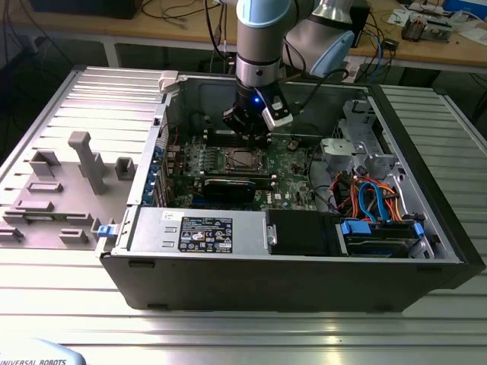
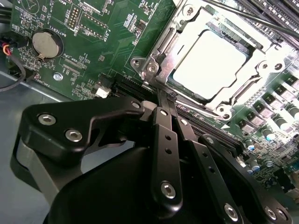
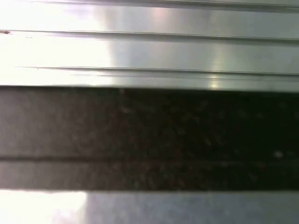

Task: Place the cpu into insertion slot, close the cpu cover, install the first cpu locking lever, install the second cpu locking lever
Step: 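Install the first cpu locking lever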

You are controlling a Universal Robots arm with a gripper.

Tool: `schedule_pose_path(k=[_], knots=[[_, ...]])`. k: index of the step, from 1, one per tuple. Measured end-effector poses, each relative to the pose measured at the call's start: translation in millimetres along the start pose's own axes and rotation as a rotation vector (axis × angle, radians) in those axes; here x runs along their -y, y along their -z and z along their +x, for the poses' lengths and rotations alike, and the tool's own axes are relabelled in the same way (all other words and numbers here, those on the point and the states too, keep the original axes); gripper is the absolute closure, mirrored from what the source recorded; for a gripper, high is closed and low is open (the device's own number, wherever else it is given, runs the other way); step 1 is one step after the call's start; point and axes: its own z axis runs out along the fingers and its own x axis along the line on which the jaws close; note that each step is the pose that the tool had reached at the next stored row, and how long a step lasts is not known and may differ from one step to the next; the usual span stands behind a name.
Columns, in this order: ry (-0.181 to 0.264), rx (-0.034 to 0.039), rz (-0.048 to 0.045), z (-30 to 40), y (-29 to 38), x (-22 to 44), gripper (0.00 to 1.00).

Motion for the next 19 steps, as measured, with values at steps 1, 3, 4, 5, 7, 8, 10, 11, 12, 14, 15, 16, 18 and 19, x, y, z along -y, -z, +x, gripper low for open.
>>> schedule_pose_path(k=[1, 3, 4, 5, 7, 8, 10, 11, 12, 14, 15, 16, 18, 19], knots=[[0.000, 0.0000, -0.0001, -0.4, 0.5, 0.0, 0.89], [0.000, 0.0000, -0.0001, -1.2, 1.1, -0.1, 0.89], [0.000, -0.0001, 0.0000, -1.4, 1.3, -0.1, 0.89], [0.000, 0.0000, -0.0001, -1.5, 1.3, -0.1, 0.89], [0.000, 0.0000, 0.0000, -1.8, 1.4, -0.1, 0.89], [0.000, -0.0001, 0.0001, -2.0, 1.6, -0.1, 0.89], [0.000, -0.0002, 0.0003, -2.1, 2.2, -0.1, 0.89], [0.000, 0.0000, 0.0000, -2.3, 2.7, -0.2, 0.89], [0.000, 0.0000, -0.0001, -2.6, 2.6, -0.1, 0.89], [0.000, -0.0001, 0.0003, -2.9, 2.7, -0.1, 0.89], [0.000, -0.0002, 0.0012, -3.3, 2.6, -0.1, 0.89], [0.000, -0.0003, 0.0022, -3.4, 2.5, -0.1, 0.89], [0.000, -0.0005, 0.0039, -3.6, 2.2, 0.1, 0.89], [0.000, -0.0004, 0.0042, -3.7, 1.9, 0.4, 0.89]])
